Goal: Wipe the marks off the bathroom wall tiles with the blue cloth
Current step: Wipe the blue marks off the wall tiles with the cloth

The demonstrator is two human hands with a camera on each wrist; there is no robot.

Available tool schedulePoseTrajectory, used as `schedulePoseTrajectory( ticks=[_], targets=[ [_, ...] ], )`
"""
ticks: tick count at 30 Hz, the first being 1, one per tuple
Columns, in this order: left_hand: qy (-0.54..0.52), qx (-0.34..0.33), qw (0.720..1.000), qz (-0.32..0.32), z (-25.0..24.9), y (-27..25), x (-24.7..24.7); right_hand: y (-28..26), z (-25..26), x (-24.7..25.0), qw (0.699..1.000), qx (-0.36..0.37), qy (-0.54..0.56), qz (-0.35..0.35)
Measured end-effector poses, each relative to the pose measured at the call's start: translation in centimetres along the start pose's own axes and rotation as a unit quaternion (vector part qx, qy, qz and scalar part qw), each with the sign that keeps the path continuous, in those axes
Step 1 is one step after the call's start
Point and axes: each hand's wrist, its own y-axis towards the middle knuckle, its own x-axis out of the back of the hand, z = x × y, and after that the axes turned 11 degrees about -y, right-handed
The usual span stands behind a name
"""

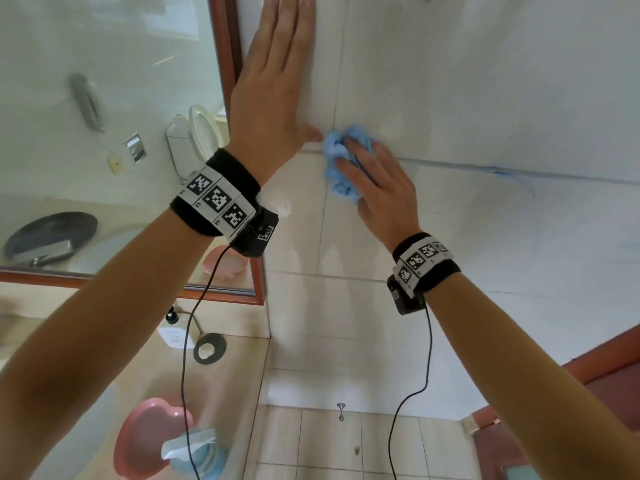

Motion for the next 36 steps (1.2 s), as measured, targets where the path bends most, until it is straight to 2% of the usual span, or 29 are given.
schedulePoseTrajectory(
  ticks=[2, 8, 12, 15, 17, 20, 23, 25, 28, 31, 33, 36],
  targets=[
    [0.009, 0.004, 1.0, 0.005, 0.2, -0.1, -0.1, -1.6, 1.5, -1.6, 1.0, 0.002, 0.011, -0.004],
    [0.027, 0.016, 0.999, 0.009, 0.5, -0.2, -0.5, -8.6, 4.8, -5.7, 0.992, 0.109, 0.027, 0.063],
    [0.021, 0.018, 1.0, 0.006, 0.1, -0.5, -0.4, -9.8, 5.1, -6.0, 0.978, 0.182, 0.02, 0.099],
    [0.014, 0.019, 1.0, 0.006, -0.1, -0.4, -0.2, -8.9, 4.1, -5.2, 0.966, 0.232, 0.027, 0.109],
    [0.013, 0.017, 1.0, 0.005, -0.2, -0.4, -0.1, -7.2, 2.8, -3.9, 0.974, 0.204, 0.028, 0.089],
    [0.013, 0.015, 1.0, 0.008, -0.3, -0.5, -0.1, -4.1, 1.3, -1.7, 0.996, 0.086, 0.002, 0.029],
    [0.008, 0.015, 1.0, 0.007, -0.6, -0.6, -0.1, -3.5, 1.8, -1.5, 1.0, 0.021, 0.017, 0.004],
    [0.002, 0.011, 1.0, 0.007, -0.9, -0.6, 0.1, -5.3, 2.6, -2.6, 0.999, 0.03, 0.033, 0.016],
    [0.008, 0.007, 1.0, 0.012, -1.1, -0.6, 0.4, -8.2, 3.6, -3.9, 0.988, 0.125, 0.035, 0.083],
    [0.01, 0.009, 1.0, 0.016, -1.1, -0.7, 0.6, -7.8, 2.7, -3.4, 0.974, 0.202, 0.023, 0.098],
    [0.003, 0.006, 1.0, 0.019, -1.1, -0.7, 0.7, -5.9, 1.5, -2.1, 0.981, 0.181, 0.002, 0.069],
    [-0.013, 0.006, 1.0, 0.017, -1.2, -0.8, 0.8, -1.2, -0.8, 0.4, 0.997, 0.064, -0.034, -0.001]
  ],
)
